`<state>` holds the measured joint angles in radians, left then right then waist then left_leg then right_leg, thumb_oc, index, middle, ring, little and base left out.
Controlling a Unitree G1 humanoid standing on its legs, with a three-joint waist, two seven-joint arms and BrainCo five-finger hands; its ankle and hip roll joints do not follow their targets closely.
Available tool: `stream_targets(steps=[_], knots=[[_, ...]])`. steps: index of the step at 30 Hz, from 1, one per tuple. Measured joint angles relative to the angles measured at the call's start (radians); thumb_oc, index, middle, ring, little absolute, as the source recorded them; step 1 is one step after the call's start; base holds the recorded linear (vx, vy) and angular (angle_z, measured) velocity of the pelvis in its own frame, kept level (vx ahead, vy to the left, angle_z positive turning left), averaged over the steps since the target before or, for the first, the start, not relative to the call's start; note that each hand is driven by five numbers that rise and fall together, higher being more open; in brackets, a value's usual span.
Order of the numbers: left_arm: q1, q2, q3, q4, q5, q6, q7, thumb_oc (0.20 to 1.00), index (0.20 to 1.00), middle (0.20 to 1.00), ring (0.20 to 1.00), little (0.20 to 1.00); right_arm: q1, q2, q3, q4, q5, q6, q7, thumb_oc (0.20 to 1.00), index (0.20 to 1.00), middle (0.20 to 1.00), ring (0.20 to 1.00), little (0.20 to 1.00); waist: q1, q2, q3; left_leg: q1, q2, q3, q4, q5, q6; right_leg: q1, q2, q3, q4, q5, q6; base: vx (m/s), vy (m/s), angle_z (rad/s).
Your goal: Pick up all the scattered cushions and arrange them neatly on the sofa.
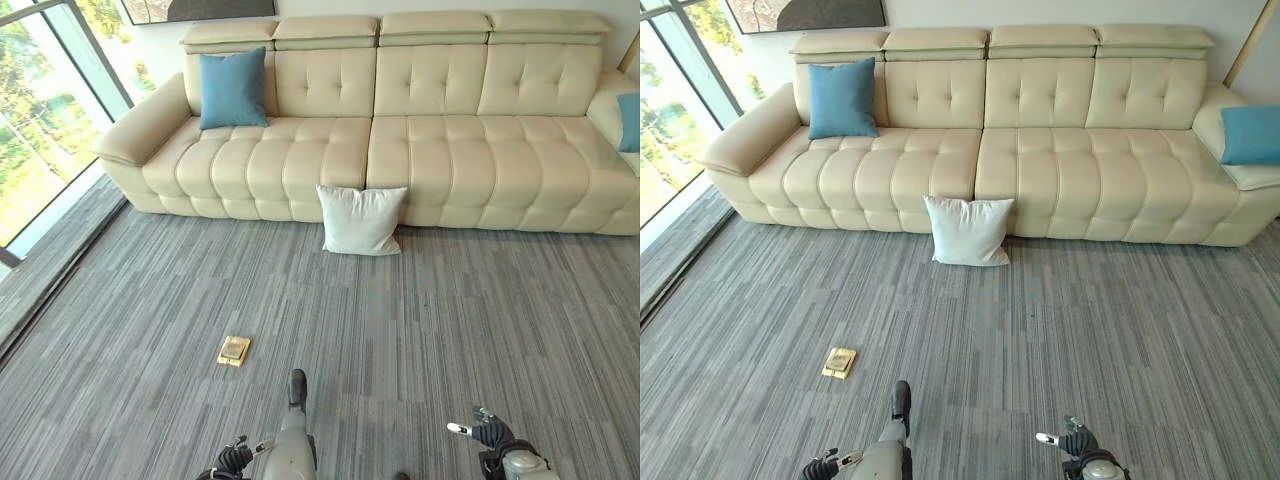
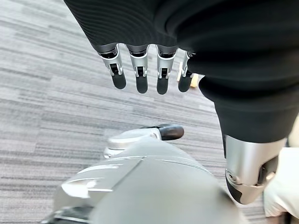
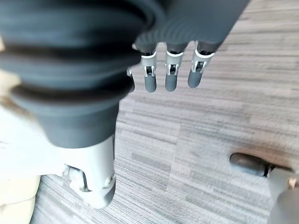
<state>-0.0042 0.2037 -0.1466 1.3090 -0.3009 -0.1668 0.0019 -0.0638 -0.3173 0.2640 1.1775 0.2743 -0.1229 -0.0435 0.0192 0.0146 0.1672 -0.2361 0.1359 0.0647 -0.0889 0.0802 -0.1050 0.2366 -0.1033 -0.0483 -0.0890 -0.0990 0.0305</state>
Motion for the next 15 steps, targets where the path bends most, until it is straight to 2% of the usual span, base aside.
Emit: stream_targets(steps=[1, 2, 3, 4, 5, 6, 7, 8, 9, 10, 11, 12, 13, 14, 15], knots=[[0.017, 0.013, -0.003, 0.007, 0.002, 0.0, -0.001, 1.0, 1.0, 1.0, 1.0, 1.0, 0.042, 0.018, 0.002, 0.009, -0.001, 0.006, -0.002, 1.0, 1.0, 1.0, 1.0, 1.0, -0.014, -0.043, -0.027, 0.052, -0.072, 0.011, 0.0, 0.063, 0.039, 0.042, -0.066, 0.023, 0.002, -0.041, 0.041, 0.58, 0.352, -0.86], [0.021, 0.034, -0.008, 0.007, 0.003, -0.001, -0.001, 1.0, 1.0, 1.0, 1.0, 1.0, 0.059, 0.053, 0.002, 0.024, -0.001, 0.008, 0.002, 1.0, 1.0, 1.0, 1.0, 1.0, -0.011, -0.088, -0.057, 0.08, -0.124, 0.019, -0.001, 0.065, 0.043, 0.035, -0.116, 0.027, 0.064, -0.021, 0.051, 0.56, 0.341, -0.66], [0.029, 0.052, -0.009, 0.009, 0.007, -0.003, -0.002, 1.0, 1.0, 1.0, 1.0, 1.0, 0.061, 0.092, 0.013, 0.025, -0.003, 0.01, 0.002, 1.0, 1.0, 1.0, 1.0, 1.0, -0.011, -0.076, -0.063, 0.136, -0.127, 0.059, 0.0, 0.083, 0.091, -0.006, -0.126, 0.042, 0.216, 0.014, 0.069, 0.41, 0.25, -0.66], [0.031, 0.067, -0.01, 0.007, 0.007, -0.003, -0.002, 1.0, 1.0, 1.0, 1.0, 1.0, 0.065, 0.116, 0.042, 0.022, -0.018, 0.014, 0.004, 1.0, 1.0, 1.0, 1.0, 1.0, -0.014, -0.082, -0.103, 0.135, -0.136, 0.075, 0.0, 0.064, 0.116, -0.078, -0.134, 0.06, 0.335, 0.037, 0.093, 0.31, 0.197, -0.33], [0.03, 0.079, -0.011, -0.015, 0.008, -0.005, -0.002, 1.0, 1.0, 1.0, 1.0, 1.0, 0.064, 0.13, 0.042, 0.012, -0.02, 0.014, 0.005, 1.0, 1.0, 1.0, 1.0, 1.0, -0.012, -0.088, -0.115, 0.135, -0.151, 0.061, 0.0, 0.049, 0.138, -0.127, -0.134, 0.083, 0.398, 0.013, 0.137, 0.24, 0.159, 0.18], [0.029, 0.083, -0.012, -0.022, 0.009, -0.006, -0.002, 1.0, 1.0, 1.0, 1.0, 1.0, 0.058, 0.131, 0.038, 0.005, -0.019, 0.015, 0.005, 1.0, 1.0, 1.0, 1.0, 1.0, -0.009, -0.101, -0.123, 0.134, -0.18, 0.053, 0.0, 0.031, 0.165, -0.14, -0.129, 0.105, 0.398, -0.023, 0.172, 0.29, 0.214, 0.34], [0.036, 0.081, -0.055, -0.021, 0.013, 0.0, -0.002, 1.0, 1.0, 1.0, 1.0, 1.0, 0.043, 0.117, 0.037, 0.008, -0.019, 0.014, 0.004, 1.0, 1.0, 1.0, 1.0, 1.0, -0.009, -0.112, -0.133, 0.147, -0.226, 0.053, 0.0, 0.015, 0.207, -0.169, -0.149, 0.103, 0.436, -0.005, 0.176, 0.2, 0.168, 0.27], [0.031, 0.075, -0.069, -0.021, 0.017, 0.001, -0.002, 1.0, 1.0, 1.0, 1.0, 1.0, 0.037, 0.109, 0.036, 0.008, -0.019, 0.014, 0.004, 1.0, 1.0, 1.0, 1.0, 1.0, -0.01, -0.105, -0.128, 0.156, -0.231, 0.053, 0.0, 0.01, 0.217, -0.177, -0.148, 0.117, 0.477, 0.016, 0.187, 0.16, 0.163, 0.23], [0.031, 0.072, -0.088, -0.033, 0.017, 0.001, -0.003, 1.0, 1.0, 1.0, 1.0, 1.0, 0.019, 0.099, 0.03, 0.009, -0.019, 0.014, 0.004, 1.0, 1.0, 1.0, 1.0, 1.0, -0.009, -0.078, -0.109, 0.173, -0.232, 0.04, 0.0, 0.009, 0.246, -0.251, -0.14, 0.129, 0.629, 0.051, 0.198, 0.05, 0.091, 0.21], [0.033, 0.073, -0.088, -0.039, 0.017, 0.001, -0.002, 1.0, 1.0, 1.0, 1.0, 1.0, 0.015, 0.098, 0.029, 0.007, -0.019, 0.013, 0.004, 1.0, 1.0, 1.0, 1.0, 1.0, -0.011, -0.072, -0.102, 0.182, -0.234, 0.037, 0.0, 0.009, 0.245, -0.294, -0.14, 0.136, 0.721, 0.045, 0.208, 0.08, 0.09, 0.28], [0.032, 0.074, -0.088, -0.043, 0.017, 0.001, -0.002, 1.0, 1.0, 1.0, 1.0, 1.0, 0.012, 0.098, 0.029, 0.004, -0.019, 0.015, 0.004, 1.0, 1.0, 1.0, 1.0, 1.0, -0.011, -0.067, -0.095, 0.193, -0.236, 0.032, 0.001, 0.014, 0.241, -0.306, -0.137, 0.133, 0.761, 0.029, 0.209, 0.11, 0.09, 0.23], [0.027, 0.074, -0.089, -0.045, 0.017, 0.001, -0.002, 1.0, 1.0, 1.0, 1.0, 1.0, 0.018, 0.099, 0.029, 0.005, -0.019, 0.014, 0.004, 1.0, 1.0, 1.0, 1.0, 1.0, -0.011, -0.062, -0.083, 0.212, -0.238, 0.027, 0.001, 0.007, 0.258, -0.326, -0.127, 0.132, 0.787, 0.034, 0.201, 0.16, 0.098, 0.13], [0.018, 0.072, -0.09, -0.052, 0.017, 0.0, -0.002, 1.0, 1.0, 1.0, 1.0, 1.0, 0.017, 0.098, 0.022, 0.005, -0.019, 0.014, 0.004, 1.0, 1.0, 1.0, 1.0, 1.0, -0.01, -0.049, -0.058, 0.242, -0.241, 0.025, 0.001, -0.02, 0.292, -0.366, -0.124, 0.119, 0.825, 0.055, 0.186, 0.2, 0.089, 0.01], [0.017, 0.064, -0.094, -0.052, 0.017, 0.001, -0.002, 1.0, 1.0, 1.0, 1.0, 1.0, 0.017, 0.096, 0.003, 0.002, -0.019, 0.013, 0.003, 1.0, 1.0, 1.0, 1.0, 1.0, -0.012, -0.041, -0.048, 0.26, -0.238, 0.013, 0.0, -0.036, 0.297, -0.383, -0.125, 0.102, 0.869, 0.046, 0.166, 0.22, 0.049, -0.09], [0.013, 0.052, -0.094, -0.052, 0.017, 0.001, -0.003, 1.0, 1.0, 1.0, 1.0, 1.0, 0.019, 0.087, -0.004, -0.012, -0.019, 0.012, 0.002, 1.0, 1.0, 1.0, 1.0, 1.0, -0.014, -0.02, -0.032, 0.284, -0.222, 0.021, 0.001, -0.037, 0.294, -0.398, -0.113, 0.084, 0.872, 0.012, 0.145, 0.24, -0.011, -0.19]])
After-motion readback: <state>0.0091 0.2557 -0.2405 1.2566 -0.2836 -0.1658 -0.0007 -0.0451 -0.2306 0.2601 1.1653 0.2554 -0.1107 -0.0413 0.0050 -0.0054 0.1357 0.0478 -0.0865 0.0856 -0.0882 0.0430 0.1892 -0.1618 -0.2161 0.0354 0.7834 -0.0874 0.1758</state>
